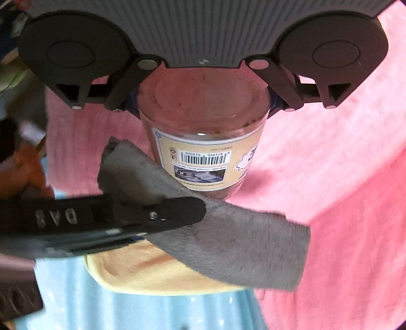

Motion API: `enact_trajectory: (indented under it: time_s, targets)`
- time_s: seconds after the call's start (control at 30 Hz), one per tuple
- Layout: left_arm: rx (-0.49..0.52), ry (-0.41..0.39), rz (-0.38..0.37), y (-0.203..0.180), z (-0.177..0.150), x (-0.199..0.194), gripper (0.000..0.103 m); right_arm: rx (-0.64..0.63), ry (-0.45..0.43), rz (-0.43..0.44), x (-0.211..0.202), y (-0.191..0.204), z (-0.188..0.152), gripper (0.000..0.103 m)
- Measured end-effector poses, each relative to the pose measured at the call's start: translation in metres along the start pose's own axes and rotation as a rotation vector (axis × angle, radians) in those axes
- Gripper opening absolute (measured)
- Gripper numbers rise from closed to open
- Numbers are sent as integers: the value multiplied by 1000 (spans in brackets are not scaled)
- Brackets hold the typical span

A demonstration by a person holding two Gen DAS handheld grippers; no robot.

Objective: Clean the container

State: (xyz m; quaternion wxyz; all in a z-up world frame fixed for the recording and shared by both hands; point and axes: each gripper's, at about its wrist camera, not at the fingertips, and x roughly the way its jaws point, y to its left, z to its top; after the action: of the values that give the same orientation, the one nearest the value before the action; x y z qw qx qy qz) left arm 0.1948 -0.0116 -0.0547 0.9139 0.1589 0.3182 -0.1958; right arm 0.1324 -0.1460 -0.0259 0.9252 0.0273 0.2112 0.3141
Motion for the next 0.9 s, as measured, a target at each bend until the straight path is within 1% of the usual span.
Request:
enact_trajectory:
  time_s: [0.1, 0.13, 0.2, 0.23, 0.3, 0.43, 0.5, 0.53, 0.63, 0.73, 0.8, 0.9]
  targets:
    - [158, -23, 99, -18, -2, 2, 85, -29, 11, 24, -6, 4, 1, 17]
    - [208, -31, 129, -26, -5, 1, 85, -40, 10, 53, -7, 6, 2, 17]
    - [290, -45, 171, -54, -27, -17, 85, -65, 7, 128, -10, 13, 1, 17]
    - [314, -49, 181, -56, -28, -16, 85, -81, 5, 166, -9, 17, 1, 17]
    - [324, -48, 185, -56, -27, -13, 85, -107, 5, 221, -7, 27, 0, 17]
    - [280, -36, 159, -50, -30, -23, 85, -98, 7, 241, -1, 27, -1, 17]
    - [278, -35, 156, -45, -34, -25, 85, -95, 3, 229, 1, 22, -2, 16]
    - [274, -36, 154, -45, -42, -32, 85, -99, -1, 213, 2, 21, -3, 16]
    - [252, -34, 143, -37, -53, -39, 85, -104, -9, 103, 3, 16, -1, 16]
    - [255, -38, 145, -38, -52, -40, 85, -97, -15, 12, 3, 12, 1, 16]
    - [258, -39, 147, -39, -51, -39, 85, -82, -16, -15, 4, 9, 1, 16]
    - [255, -38, 145, -39, -52, -40, 85, -67, -15, -15, 3, 8, 1, 16]
